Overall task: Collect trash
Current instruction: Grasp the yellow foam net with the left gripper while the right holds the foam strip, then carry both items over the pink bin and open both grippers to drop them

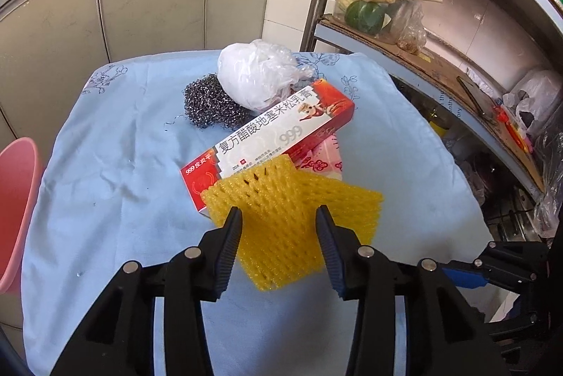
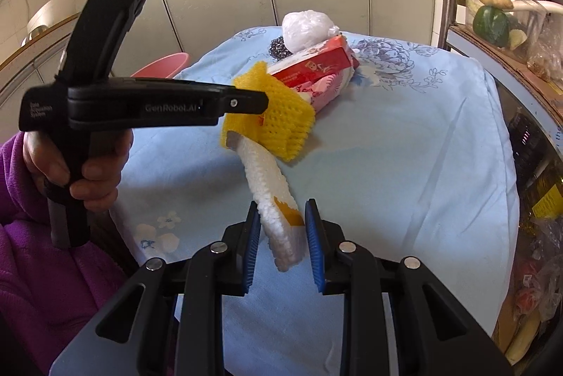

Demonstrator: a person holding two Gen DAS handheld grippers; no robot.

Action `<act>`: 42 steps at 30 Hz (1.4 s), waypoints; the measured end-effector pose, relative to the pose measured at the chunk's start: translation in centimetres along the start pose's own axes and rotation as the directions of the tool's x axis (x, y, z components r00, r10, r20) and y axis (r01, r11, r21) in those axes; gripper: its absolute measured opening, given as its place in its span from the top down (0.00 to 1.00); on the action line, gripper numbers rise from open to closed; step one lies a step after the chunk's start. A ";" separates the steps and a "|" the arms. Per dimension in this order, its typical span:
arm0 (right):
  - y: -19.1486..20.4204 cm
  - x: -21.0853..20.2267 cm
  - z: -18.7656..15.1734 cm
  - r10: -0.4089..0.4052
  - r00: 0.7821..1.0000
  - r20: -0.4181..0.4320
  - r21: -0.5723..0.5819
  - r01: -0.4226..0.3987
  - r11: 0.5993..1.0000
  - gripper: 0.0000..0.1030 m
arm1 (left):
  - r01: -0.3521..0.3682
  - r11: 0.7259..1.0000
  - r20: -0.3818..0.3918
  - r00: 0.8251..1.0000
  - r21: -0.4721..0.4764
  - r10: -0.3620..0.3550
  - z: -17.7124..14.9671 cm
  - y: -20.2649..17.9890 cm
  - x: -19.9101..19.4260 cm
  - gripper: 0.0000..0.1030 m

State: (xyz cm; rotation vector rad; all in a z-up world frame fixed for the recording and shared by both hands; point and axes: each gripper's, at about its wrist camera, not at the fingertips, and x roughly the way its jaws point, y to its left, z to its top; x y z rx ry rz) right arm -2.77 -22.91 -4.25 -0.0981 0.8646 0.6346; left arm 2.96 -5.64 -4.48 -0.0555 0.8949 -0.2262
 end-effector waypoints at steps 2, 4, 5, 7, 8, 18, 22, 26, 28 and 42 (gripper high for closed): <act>-0.1 -0.1 0.1 0.000 1.000 0.004 0.006 0.000 1.000 0.75 | 0.003 1.000 -0.002 1.000 -0.003 -0.003 -0.2 0.4 0.0 0.71; -0.2 -0.2 0.2 0.001 1.000 0.011 0.007 -0.001 1.000 0.75 | 0.018 1.000 0.003 1.000 -0.022 -0.018 -0.3 1.0 -0.3 0.82; -0.2 -0.3 0.2 0.003 1.000 0.015 0.009 -0.003 1.000 0.75 | 0.024 0.999 0.007 1.000 -0.033 -0.024 -0.3 1.3 -0.6 0.88; -0.2 -0.5 0.4 0.005 1.000 0.025 0.010 -0.005 1.000 0.75 | 0.027 0.999 0.019 0.999 -0.047 -0.026 -0.4 1.8 -0.9 0.92; -0.2 -0.6 0.4 0.003 0.999 0.033 0.012 -0.003 1.000 0.75 | 0.022 0.998 0.026 0.999 -0.052 -0.021 -0.4 2.0 -1.2 0.92; 0.0 -1.4 2.2 0.046 0.995 0.091 0.046 -0.050 0.998 0.75 | 0.038 0.990 0.102 0.994 -0.139 -0.024 -0.7 5.1 -5.0 0.93; 0.8 -0.9 3.6 0.059 0.993 0.098 0.030 -0.062 0.998 0.75 | 0.020 0.986 0.146 0.989 -0.166 0.005 -1.0 6.5 -6.7 0.93; 2.0 -0.3 5.0 0.082 0.991 0.106 0.000 -0.083 0.997 0.75 | -0.005 0.983 0.199 0.979 -0.185 0.043 -1.4 7.8 -8.7 0.93; 2.6 0.0 5.7 0.089 0.990 0.108 -0.021 -0.087 0.996 0.75 | -0.015 0.981 0.221 0.974 -0.193 0.059 -1.5 8.4 -9.6 0.93; 9.7 3.4 12.3 0.203 0.974 0.100 -0.162 -0.186 0.969 0.75 | -0.101 0.951 0.308 0.932 -0.292 0.193 -3.2 14.2 -14.5 0.93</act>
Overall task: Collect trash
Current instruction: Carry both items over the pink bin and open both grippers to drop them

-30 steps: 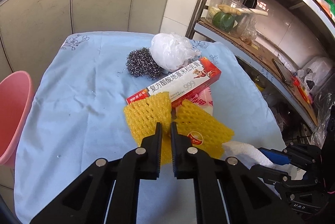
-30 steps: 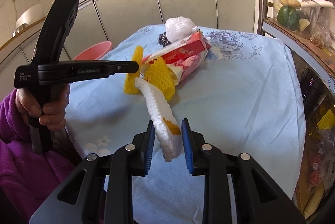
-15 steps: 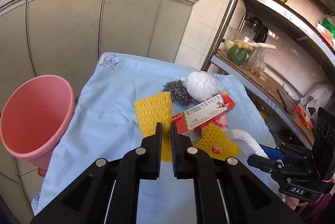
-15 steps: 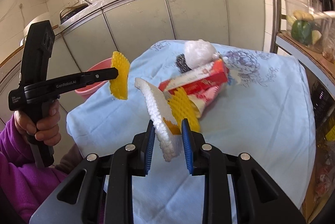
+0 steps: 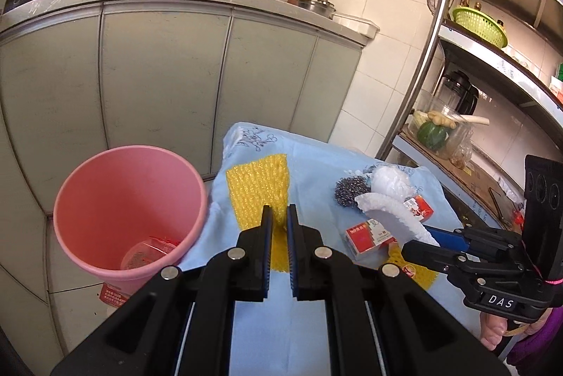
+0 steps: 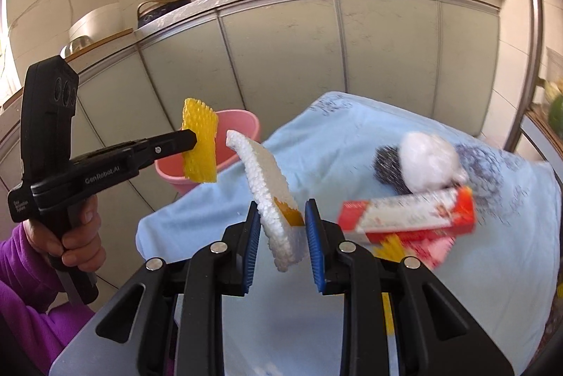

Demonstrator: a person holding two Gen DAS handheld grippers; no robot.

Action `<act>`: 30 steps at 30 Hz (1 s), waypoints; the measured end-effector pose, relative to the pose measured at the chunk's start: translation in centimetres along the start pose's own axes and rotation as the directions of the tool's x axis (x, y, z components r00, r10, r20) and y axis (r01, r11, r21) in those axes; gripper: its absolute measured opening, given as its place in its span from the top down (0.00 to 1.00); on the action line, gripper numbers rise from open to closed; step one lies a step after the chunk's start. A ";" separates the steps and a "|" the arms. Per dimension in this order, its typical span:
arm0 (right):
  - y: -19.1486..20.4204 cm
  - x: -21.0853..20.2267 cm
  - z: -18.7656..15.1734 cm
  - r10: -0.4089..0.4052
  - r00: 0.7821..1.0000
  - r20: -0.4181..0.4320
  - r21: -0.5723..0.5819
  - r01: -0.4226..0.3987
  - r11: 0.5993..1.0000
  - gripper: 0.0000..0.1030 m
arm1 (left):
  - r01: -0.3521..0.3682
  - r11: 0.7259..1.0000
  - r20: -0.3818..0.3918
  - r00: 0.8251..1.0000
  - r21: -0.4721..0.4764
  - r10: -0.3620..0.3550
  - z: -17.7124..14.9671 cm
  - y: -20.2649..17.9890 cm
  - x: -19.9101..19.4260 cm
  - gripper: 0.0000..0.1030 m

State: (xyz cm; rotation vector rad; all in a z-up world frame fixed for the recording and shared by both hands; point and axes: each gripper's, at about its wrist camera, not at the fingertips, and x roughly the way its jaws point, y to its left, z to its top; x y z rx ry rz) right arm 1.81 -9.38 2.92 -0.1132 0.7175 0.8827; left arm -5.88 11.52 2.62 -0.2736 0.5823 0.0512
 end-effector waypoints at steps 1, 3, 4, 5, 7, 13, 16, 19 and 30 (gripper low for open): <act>0.5 0.5 0.5 0.005 1.000 -0.002 -0.012 -0.005 1.000 0.75 | -0.007 1.000 0.005 1.000 -0.010 0.007 0.1 0.6 -0.2 0.93; 1.4 1.8 1.5 0.022 1.000 -0.007 -0.032 -0.022 0.999 0.75 | -0.025 0.999 0.014 1.000 -0.030 0.025 0.1 1.7 -0.6 0.93; 1.8 2.2 1.8 0.029 1.000 -0.007 -0.039 -0.029 0.999 0.75 | -0.035 0.999 0.018 0.999 -0.039 0.036 0.2 2.3 -0.8 0.93; 2.3 2.8 2.3 0.039 0.999 -0.008 -0.047 -0.039 0.998 0.75 | -0.045 0.998 0.022 0.999 -0.048 0.046 0.2 2.8 -0.8 0.93; 3.2 3.9 3.1 0.060 0.998 -0.010 -0.062 -0.060 0.996 0.75 | -0.065 0.996 0.031 0.997 -0.064 0.067 0.3 3.9 -1.1 0.93; 5.1 6.7 5.1 0.104 0.994 -0.021 -0.075 -0.105 0.992 0.75 | -0.112 0.988 0.053 0.992 -0.109 0.119 0.4 7.0 -1.9 0.93; 5.9 8.0 6.1 0.126 0.992 -0.026 -0.064 -0.128 0.990 0.75 | -0.138 0.983 0.062 0.987 -0.120 0.147 0.5 8.2 -2.0 0.93; 6.8 9.7 7.1 0.141 0.989 -0.036 -0.053 -0.143 0.988 0.75 | -0.159 0.978 0.061 0.984 -0.136 0.169 0.5 9.4 -1.8 0.93; 8.5 16.9 8.5 0.202 0.972 -0.120 0.071 -0.194 0.978 0.75 | -0.243 0.957 0.035 0.967 -0.158 0.251 -0.7 12.3 -0.1 0.93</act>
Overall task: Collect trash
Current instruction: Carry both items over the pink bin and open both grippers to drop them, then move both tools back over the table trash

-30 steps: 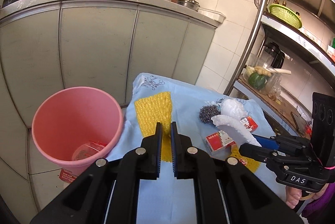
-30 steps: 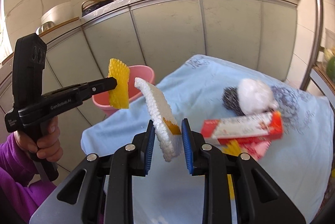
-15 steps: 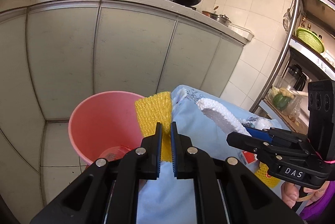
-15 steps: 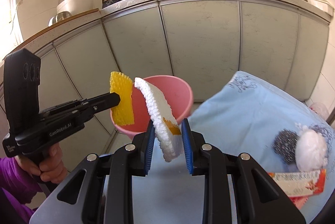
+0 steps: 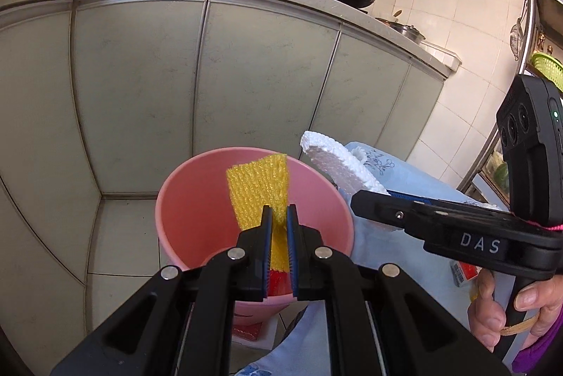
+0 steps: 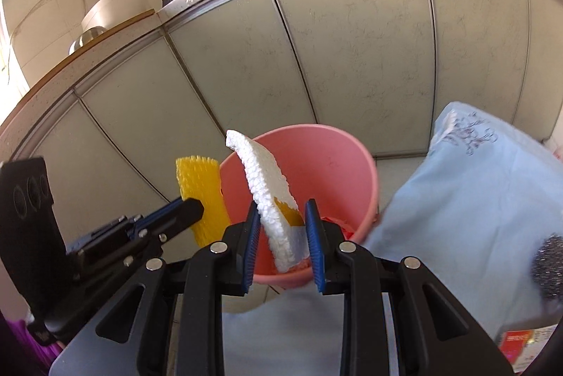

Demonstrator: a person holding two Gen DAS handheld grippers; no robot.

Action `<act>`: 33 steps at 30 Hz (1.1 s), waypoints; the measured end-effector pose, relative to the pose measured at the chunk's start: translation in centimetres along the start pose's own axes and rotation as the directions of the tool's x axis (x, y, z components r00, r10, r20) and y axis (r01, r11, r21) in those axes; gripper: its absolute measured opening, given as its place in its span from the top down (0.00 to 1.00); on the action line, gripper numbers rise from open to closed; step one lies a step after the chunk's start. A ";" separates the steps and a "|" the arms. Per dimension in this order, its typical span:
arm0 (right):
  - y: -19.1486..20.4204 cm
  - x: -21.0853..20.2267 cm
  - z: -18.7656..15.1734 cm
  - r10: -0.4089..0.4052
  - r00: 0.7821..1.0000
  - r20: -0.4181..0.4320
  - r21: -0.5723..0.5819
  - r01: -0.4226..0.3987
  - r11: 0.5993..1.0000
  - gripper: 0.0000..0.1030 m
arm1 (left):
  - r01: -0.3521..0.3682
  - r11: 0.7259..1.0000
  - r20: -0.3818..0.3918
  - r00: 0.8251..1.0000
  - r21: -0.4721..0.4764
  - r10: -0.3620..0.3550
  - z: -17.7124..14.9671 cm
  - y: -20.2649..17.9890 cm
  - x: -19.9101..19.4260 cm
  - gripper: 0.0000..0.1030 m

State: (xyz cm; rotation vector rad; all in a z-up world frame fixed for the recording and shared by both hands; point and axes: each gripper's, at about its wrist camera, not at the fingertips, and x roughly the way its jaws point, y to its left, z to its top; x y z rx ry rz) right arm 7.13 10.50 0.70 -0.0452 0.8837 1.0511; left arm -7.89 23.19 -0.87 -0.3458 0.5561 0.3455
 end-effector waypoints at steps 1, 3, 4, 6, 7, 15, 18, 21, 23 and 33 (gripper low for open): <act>0.0 0.6 0.2 0.005 1.000 -0.008 0.010 -0.005 1.000 0.75 | -0.006 1.000 -0.004 1.000 -0.004 0.006 -0.1 0.3 0.3 0.93; 0.0 1.6 0.5 0.000 1.000 -0.019 0.018 0.000 1.000 0.75 | -0.017 1.000 -0.013 1.000 -0.016 0.017 -0.3 0.9 0.9 0.93; 0.0 2.0 0.6 -0.004 1.000 -0.026 0.019 0.004 1.000 0.75 | -0.023 0.999 -0.020 1.000 -0.024 0.022 -0.4 1.2 1.2 0.93; 0.0 3.0 0.7 -0.015 0.999 -0.040 0.025 0.016 1.000 0.75 | -0.029 0.999 -0.033 0.999 -0.041 0.028 -0.4 1.7 1.8 0.93; 0.0 3.4 0.8 -0.020 0.999 -0.046 0.030 0.021 0.999 0.75 | -0.031 0.998 -0.036 0.999 -0.047 0.029 -0.4 1.9 2.1 0.93; -0.2 6.5 0.1 -0.045 0.994 -0.099 0.061 0.051 0.997 0.74 | -0.034 0.998 -0.061 0.998 -0.053 0.031 -0.9 2.6 3.3 0.93; -0.4 7.0 0.2 -0.066 0.992 -0.104 0.060 0.072 0.996 0.74 | -0.042 0.998 -0.068 0.997 -0.051 0.038 -0.9 2.7 3.7 0.92; -0.6 7.5 0.3 -0.077 0.990 -0.121 0.073 0.086 0.994 0.74 | -0.043 0.997 -0.072 0.997 -0.063 0.039 -1.0 2.7 3.9 0.91; -0.5 7.7 0.4 -0.080 0.989 -0.122 0.074 0.090 0.993 0.74 | -0.049 0.997 -0.073 0.996 -0.064 0.044 -0.9 2.5 4.0 0.89; -0.7 6.8 0.2 -0.075 0.993 -0.096 0.056 0.081 0.995 0.64 | -0.050 0.996 -0.082 0.996 -0.078 0.044 -1.0 2.5 4.0 0.72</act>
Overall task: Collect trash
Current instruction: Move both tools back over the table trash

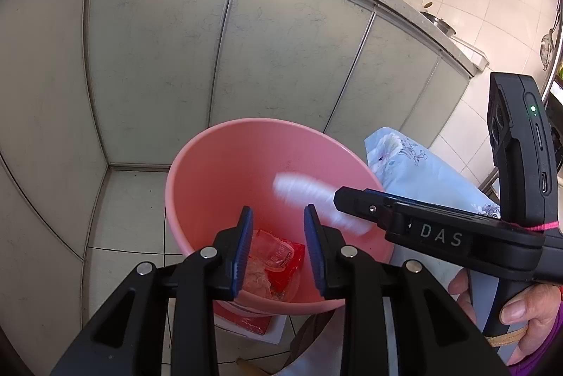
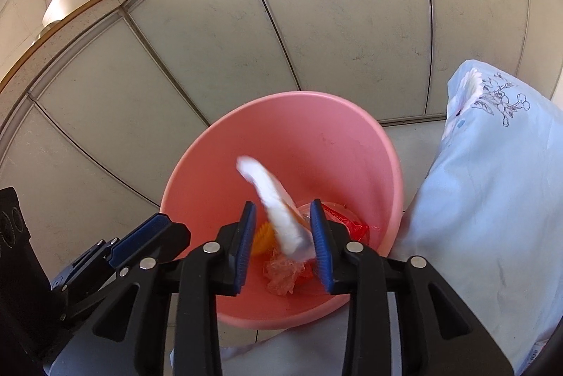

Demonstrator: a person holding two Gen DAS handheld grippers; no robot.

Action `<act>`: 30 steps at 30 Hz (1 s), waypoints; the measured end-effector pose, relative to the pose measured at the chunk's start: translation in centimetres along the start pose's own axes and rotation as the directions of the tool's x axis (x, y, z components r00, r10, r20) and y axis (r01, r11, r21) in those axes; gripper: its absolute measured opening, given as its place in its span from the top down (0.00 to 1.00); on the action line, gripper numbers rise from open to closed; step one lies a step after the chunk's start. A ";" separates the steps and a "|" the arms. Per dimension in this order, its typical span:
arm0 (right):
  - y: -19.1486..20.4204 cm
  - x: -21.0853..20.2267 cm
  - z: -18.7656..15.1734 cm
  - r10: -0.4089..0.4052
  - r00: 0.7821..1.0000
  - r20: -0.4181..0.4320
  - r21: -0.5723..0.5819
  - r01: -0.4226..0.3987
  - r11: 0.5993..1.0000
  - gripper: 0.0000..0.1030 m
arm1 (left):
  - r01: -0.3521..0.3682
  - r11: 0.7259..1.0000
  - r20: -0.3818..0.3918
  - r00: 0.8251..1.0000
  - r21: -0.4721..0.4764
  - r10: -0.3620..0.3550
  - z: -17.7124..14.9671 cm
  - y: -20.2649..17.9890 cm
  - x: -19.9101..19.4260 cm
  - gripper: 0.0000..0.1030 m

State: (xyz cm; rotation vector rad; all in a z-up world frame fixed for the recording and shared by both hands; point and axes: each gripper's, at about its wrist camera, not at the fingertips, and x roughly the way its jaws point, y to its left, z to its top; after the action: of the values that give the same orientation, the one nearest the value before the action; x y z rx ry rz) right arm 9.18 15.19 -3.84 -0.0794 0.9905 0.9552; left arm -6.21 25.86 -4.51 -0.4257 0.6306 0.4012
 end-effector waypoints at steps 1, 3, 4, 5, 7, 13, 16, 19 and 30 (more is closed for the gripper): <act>0.0 -0.1 0.0 0.002 1.000 0.003 -0.002 -0.002 1.000 0.63 | 0.001 1.000 0.002 1.000 0.002 -0.001 -0.1 0.0 -0.2 0.72; 0.1 -0.4 0.0 0.005 1.000 0.008 -0.003 -0.005 1.000 0.62 | 0.000 1.000 0.005 1.000 0.002 0.000 -0.2 0.0 -0.5 0.72; 0.1 -0.6 0.0 0.008 1.000 0.014 -0.005 -0.007 1.000 0.61 | 0.000 1.000 0.006 1.000 0.001 0.000 -0.1 -0.1 -0.6 0.72; 0.2 -0.8 0.0 0.011 1.000 0.018 -0.008 -0.011 1.000 0.61 | -0.001 1.000 0.007 1.000 -0.001 0.001 -0.1 0.0 -0.7 0.72; 0.3 -1.2 -0.1 0.012 1.000 0.027 -0.012 -0.012 1.000 0.61 | -0.002 1.000 0.011 1.000 -0.004 0.002 -0.1 0.0 -1.0 0.72; 0.5 -2.9 -0.4 0.013 0.998 0.055 -0.025 -0.012 1.000 0.61 | 0.002 1.000 0.010 1.000 -0.020 -0.002 -0.1 0.0 -1.7 0.72; 0.4 -4.0 -0.8 0.016 0.997 0.071 -0.018 -0.015 1.000 0.61 | 0.002 1.000 0.020 1.000 -0.015 -0.001 0.0 -0.3 -2.3 0.72; 0.0 -5.0 -1.3 0.013 0.997 0.079 -0.011 -0.012 1.000 0.62 | 0.005 1.000 0.031 1.000 -0.005 -0.005 0.2 -0.5 -2.9 0.72; -2.1 -9.7 -4.3 -0.022 0.994 0.111 0.005 0.022 1.000 0.62 | 0.033 0.997 0.044 0.998 0.065 -0.036 0.0 -3.6 -4.6 0.72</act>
State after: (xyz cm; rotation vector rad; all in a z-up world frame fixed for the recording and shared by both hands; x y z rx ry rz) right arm 5.89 5.72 0.09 -0.0338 0.8867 0.9276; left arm -7.89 21.81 -0.63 -0.3648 0.5902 0.3556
